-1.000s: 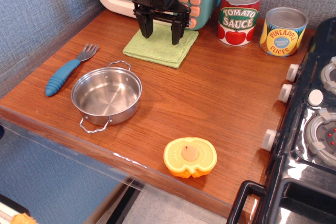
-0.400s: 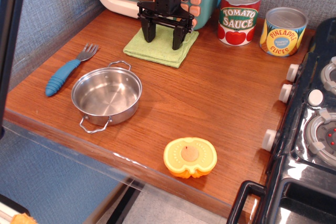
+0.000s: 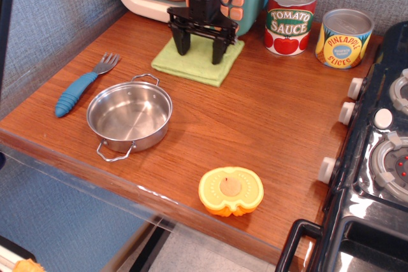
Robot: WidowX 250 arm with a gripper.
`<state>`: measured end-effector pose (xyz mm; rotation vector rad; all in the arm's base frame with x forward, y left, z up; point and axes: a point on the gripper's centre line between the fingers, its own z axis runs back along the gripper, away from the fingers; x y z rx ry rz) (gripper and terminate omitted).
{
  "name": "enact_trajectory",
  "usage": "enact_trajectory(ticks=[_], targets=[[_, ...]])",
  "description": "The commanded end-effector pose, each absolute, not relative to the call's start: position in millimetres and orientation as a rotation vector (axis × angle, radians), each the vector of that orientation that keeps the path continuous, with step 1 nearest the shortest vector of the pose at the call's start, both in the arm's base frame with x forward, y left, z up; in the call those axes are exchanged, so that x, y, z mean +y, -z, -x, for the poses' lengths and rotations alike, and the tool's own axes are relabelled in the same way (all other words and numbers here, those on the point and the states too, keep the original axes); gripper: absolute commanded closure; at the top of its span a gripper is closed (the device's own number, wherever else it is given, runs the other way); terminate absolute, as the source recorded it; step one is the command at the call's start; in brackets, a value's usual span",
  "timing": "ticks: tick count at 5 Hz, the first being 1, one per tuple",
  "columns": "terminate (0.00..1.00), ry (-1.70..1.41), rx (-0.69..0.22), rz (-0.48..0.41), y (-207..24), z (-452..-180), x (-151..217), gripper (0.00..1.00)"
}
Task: Move the green cloth to in front of the cans
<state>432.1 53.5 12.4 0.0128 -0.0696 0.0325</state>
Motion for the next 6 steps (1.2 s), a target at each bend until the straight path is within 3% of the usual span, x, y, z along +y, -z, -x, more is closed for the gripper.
enact_trajectory(ticks=[1, 4, 6], targets=[[0.0, 0.027, -0.105, 0.031, -31, -430, -12, 0.0], [0.0, 0.151, -0.084, 0.019, -23, -414, -93, 0.0], [0.0, 0.079, -0.112, 0.014, -30, -418, -91, 0.0]])
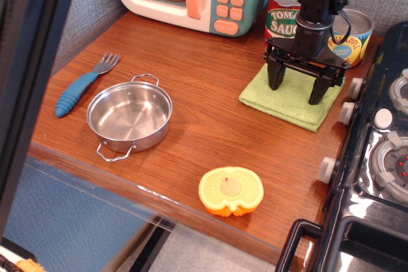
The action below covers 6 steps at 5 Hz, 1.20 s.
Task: Move the green cloth to in front of the cans
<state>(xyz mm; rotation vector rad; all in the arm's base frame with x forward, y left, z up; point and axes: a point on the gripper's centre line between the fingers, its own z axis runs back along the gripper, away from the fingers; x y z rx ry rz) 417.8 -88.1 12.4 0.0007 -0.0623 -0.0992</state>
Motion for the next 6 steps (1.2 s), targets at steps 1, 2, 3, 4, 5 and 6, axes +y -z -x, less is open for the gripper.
enact_trajectory(ticks=[1, 2, 3, 4, 5, 6], targets=[[0.0, 0.046, -0.162, 0.046, -56, -421, -87, 0.0], [0.0, 0.053, -0.234, 0.097, -94, -418, -85, 0.0], [0.0, 0.08, -0.292, 0.089, -134, -404, -85, 0.0], [0.0, 0.082, -0.277, 0.059, -158, -380, -73, 0.0], [0.0, 0.057, -0.275, 0.081, -168, -353, -51, 0.0], [0.0, 0.05, -0.265, 0.092, -169, -341, -37, 0.0]])
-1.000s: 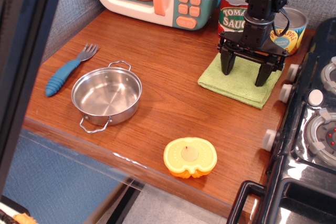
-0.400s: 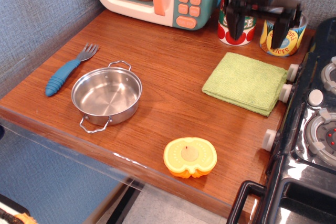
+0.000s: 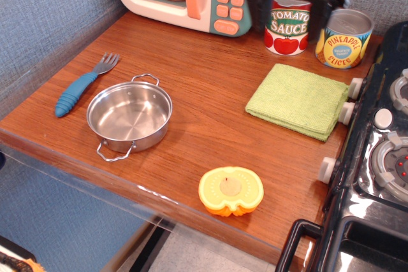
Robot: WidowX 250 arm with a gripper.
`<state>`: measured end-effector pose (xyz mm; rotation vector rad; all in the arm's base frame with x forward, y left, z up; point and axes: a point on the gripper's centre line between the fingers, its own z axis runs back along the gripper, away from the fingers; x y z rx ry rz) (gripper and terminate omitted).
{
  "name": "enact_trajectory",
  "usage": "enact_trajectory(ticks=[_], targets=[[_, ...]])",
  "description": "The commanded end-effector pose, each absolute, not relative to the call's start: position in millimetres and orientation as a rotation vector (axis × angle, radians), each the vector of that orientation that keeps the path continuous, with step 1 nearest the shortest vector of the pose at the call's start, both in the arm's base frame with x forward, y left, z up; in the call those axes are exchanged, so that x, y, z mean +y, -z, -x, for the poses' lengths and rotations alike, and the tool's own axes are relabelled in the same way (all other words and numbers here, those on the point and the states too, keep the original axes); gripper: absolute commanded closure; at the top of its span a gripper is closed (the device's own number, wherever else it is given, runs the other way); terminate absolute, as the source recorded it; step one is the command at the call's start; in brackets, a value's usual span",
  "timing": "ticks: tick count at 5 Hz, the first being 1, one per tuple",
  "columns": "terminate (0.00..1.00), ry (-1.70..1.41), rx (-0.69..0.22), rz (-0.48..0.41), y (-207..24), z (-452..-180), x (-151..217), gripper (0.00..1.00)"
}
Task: Move the green cloth to in front of the cans
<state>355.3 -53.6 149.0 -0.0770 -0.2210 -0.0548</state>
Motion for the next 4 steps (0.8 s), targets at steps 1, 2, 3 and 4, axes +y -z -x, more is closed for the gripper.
enact_trajectory(ticks=[1, 2, 3, 4], targets=[[0.0, 0.052, -0.259, 0.082, -168.8, -334.2, -30.9, 0.0], [0.0, 0.105, -0.261, 0.016, -164.7, -331.3, -31.6, 0.0], [0.0, 0.105, -0.261, 0.016, -164.7, -331.3, -31.6, 0.0], [1.0, 0.105, -0.261, 0.016, -164.7, -331.3, -31.6, 0.0]])
